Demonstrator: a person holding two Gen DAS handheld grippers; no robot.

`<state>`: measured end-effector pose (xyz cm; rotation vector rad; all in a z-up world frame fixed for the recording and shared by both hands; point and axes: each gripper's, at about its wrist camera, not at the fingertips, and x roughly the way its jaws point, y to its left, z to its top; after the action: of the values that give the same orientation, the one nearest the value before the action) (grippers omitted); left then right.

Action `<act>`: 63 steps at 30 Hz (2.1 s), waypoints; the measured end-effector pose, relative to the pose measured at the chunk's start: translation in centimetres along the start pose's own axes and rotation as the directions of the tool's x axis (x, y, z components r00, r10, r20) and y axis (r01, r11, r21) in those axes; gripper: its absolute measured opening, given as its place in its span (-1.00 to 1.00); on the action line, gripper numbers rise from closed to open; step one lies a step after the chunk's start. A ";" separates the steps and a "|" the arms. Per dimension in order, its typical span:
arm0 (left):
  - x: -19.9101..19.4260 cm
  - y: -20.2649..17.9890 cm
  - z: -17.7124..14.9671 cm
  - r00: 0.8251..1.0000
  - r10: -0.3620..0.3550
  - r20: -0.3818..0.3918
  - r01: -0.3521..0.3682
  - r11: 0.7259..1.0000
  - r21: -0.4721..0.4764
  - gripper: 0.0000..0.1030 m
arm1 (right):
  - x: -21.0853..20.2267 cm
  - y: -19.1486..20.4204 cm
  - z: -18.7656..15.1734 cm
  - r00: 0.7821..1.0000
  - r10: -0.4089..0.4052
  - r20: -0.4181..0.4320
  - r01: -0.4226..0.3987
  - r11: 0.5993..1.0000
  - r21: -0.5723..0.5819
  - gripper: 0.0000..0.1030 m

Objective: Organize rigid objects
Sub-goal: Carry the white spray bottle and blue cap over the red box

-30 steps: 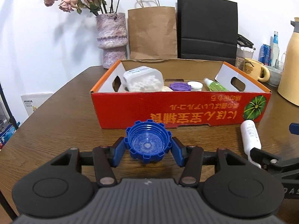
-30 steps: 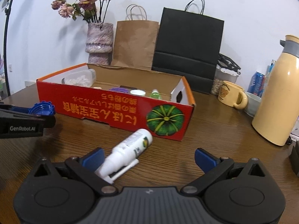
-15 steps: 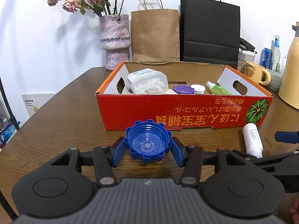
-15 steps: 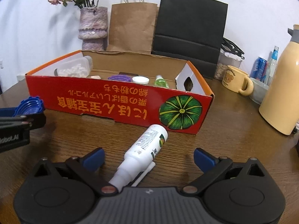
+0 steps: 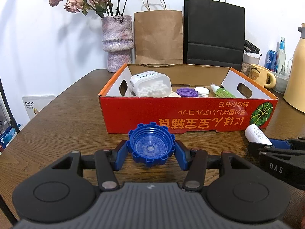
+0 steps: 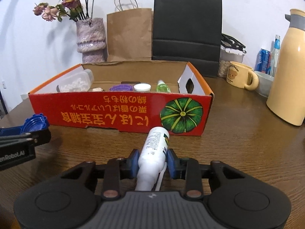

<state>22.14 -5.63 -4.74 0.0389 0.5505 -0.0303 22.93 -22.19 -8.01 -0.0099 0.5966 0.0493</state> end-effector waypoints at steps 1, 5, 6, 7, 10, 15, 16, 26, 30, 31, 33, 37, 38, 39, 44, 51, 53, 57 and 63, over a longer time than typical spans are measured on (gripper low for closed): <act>0.0 0.0 0.0 1.000 0.000 0.001 0.000 1.000 -0.001 0.04 | -0.1 0.1 0.0 1.000 0.003 0.007 -0.003 1.000 -0.006 -0.44; 0.0 0.0 0.0 1.000 0.000 0.001 0.000 1.000 0.001 0.04 | -0.7 0.4 0.0 0.999 0.016 0.037 -0.015 1.000 -0.024 -0.48; 0.0 0.0 0.0 1.000 0.002 -0.001 -0.002 1.000 0.001 0.04 | -0.8 0.5 0.0 0.999 0.019 0.041 -0.018 0.999 -0.029 -0.48; 0.1 0.0 0.0 1.000 0.004 -0.002 -0.004 1.000 0.001 0.04 | -0.9 0.6 0.0 0.999 0.025 0.045 -0.023 0.999 -0.034 -0.48; 0.0 0.0 0.1 1.000 0.010 0.002 -0.010 1.000 -0.003 0.04 | -1.3 0.8 0.0 0.997 0.041 0.065 -0.038 0.998 -0.043 -0.48; -0.5 -0.2 0.4 1.000 0.014 0.015 -0.014 1.000 0.003 0.04 | -2.1 0.7 0.2 0.993 0.064 0.103 -0.060 0.997 -0.047 -0.48; -0.6 -0.2 0.4 1.000 0.013 0.016 -0.013 1.000 0.003 0.04 | -2.3 0.7 0.2 0.992 0.068 0.108 -0.063 0.997 -0.046 -0.48; -1.7 -0.9 2.1 0.998 0.002 0.055 -0.003 1.000 0.006 0.04 | -3.6 0.6 1.5 0.982 0.095 0.162 -0.088 0.995 -0.051 -0.48; -2.0 -1.4 3.1 0.997 -0.001 0.076 0.000 1.000 0.009 0.04 | -4.0 0.4 2.3 0.977 0.099 0.187 -0.091 0.995 -0.051 -0.48; -2.1 -1.5 3.3 0.997 -0.002 0.081 0.001 1.000 0.010 0.04 | -4.0 0.3 2.5 0.976 0.099 0.193 -0.091 0.995 -0.052 -0.48; -2.1 -1.8 3.8 0.996 -0.004 0.089 0.003 1.000 0.012 0.04 | -4.1 0.2 3.0 0.973 0.100 0.206 -0.091 0.994 -0.053 -0.48; -2.0 -2.2 4.7 0.995 -0.007 0.102 0.006 1.000 0.016 0.04 | -4.1 0.0 3.8 0.969 0.100 0.224 -0.090 0.994 -0.055 -0.48; -2.0 -2.3 4.9 0.994 -0.007 0.105 0.006 1.000 0.016 0.04 | -4.1 -0.1 4.0 0.968 0.101 0.228 -0.090 0.994 -0.056 -0.48; -1.9 -2.4 5.1 0.994 -0.009 0.108 0.007 1.000 0.017 0.04 | -4.1 -0.1 4.2 0.967 0.101 0.233 -0.090 0.994 -0.058 -0.48; -1.4 -2.5 6.2 0.993 -0.010 0.122 0.008 1.000 0.013 0.04 | -3.9 -0.1 5.2 0.961 0.105 0.255 -0.090 0.994 -0.069 -0.48; -0.6 -2.9 7.5 0.990 -0.002 0.138 0.001 1.000 0.010 0.04 | -3.1 0.1 6.6 0.956 0.103 0.274 -0.084 0.993 -0.080 -0.48; -0.2 -2.9 7.9 0.990 -0.002 0.139 0.001 1.000 0.007 0.04 | -2.8 0.2 6.8 0.955 0.102 0.278 -0.082 0.993 -0.082 -0.48; 0.6 -3.1 8.6 0.990 0.000 0.143 0.000 1.000 0.004 0.04 | -2.1 0.2 7.4 0.954 0.101 0.284 -0.079 0.993 -0.085 -0.48; 1.7 -3.5 9.5 0.989 0.003 0.150 -0.004 1.000 0.006 0.04 | -0.8 0.0 8.3 0.953 0.095 0.289 -0.074 0.994 -0.083 -0.48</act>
<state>28.43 -9.55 2.35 0.0433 0.3998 -0.0315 26.90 -22.07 -0.69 -0.0453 0.2978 0.1529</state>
